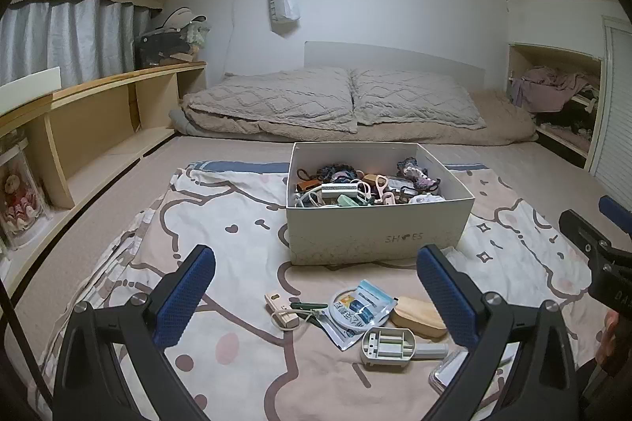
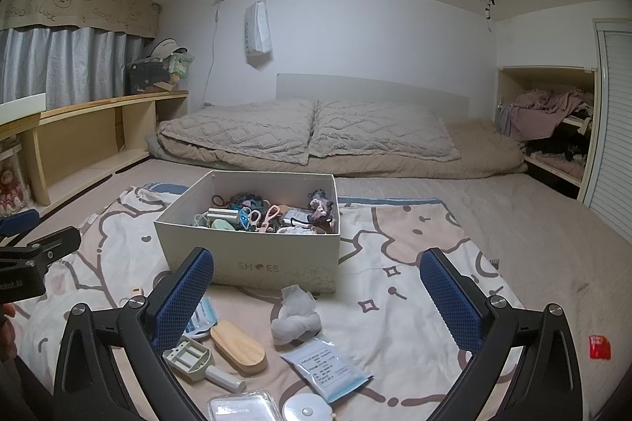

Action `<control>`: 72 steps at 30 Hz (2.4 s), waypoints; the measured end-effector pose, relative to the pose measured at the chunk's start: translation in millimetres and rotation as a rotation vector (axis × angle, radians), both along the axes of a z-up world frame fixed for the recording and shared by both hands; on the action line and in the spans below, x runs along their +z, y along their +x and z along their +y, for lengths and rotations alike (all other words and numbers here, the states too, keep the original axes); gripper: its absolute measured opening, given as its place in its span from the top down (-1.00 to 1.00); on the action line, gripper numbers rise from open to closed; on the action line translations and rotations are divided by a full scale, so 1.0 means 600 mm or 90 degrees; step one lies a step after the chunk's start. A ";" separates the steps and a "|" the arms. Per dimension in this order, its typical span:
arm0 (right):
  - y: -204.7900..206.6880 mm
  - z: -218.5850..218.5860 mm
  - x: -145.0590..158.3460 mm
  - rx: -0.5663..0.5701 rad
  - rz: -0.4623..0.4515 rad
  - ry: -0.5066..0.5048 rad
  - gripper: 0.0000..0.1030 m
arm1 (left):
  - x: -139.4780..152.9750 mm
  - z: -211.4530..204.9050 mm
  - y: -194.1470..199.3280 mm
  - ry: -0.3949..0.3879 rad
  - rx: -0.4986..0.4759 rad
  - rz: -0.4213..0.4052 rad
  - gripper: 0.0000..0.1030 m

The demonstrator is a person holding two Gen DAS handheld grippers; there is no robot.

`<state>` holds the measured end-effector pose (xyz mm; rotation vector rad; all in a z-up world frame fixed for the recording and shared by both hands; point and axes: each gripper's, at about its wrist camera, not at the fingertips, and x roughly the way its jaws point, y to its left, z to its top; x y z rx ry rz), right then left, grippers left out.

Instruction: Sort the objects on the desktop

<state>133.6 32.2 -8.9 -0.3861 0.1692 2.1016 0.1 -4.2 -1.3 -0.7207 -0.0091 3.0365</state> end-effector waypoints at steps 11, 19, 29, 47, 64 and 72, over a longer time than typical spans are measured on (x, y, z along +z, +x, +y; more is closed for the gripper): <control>-0.002 0.002 0.001 0.000 -0.004 -0.001 -1.00 | 0.000 0.000 -0.001 -0.002 -0.004 0.000 -0.99; -0.007 0.000 -0.005 -0.001 -0.004 -0.001 -1.00 | 0.000 0.001 -0.001 -0.002 -0.008 0.001 -0.99; -0.008 -0.002 -0.005 -0.001 -0.006 -0.002 -1.00 | -0.004 0.001 -0.001 -0.003 -0.014 0.001 -0.99; -0.011 0.001 -0.016 0.002 -0.015 -0.016 -1.00 | -0.009 0.005 0.000 -0.002 -0.028 -0.004 -0.99; -0.028 0.023 -0.051 0.031 -0.053 -0.097 -1.00 | -0.038 0.013 -0.019 -0.020 -0.038 -0.072 -0.99; -0.048 0.023 -0.081 0.052 -0.100 -0.145 -1.00 | -0.049 0.013 -0.027 -0.018 -0.040 -0.098 -0.99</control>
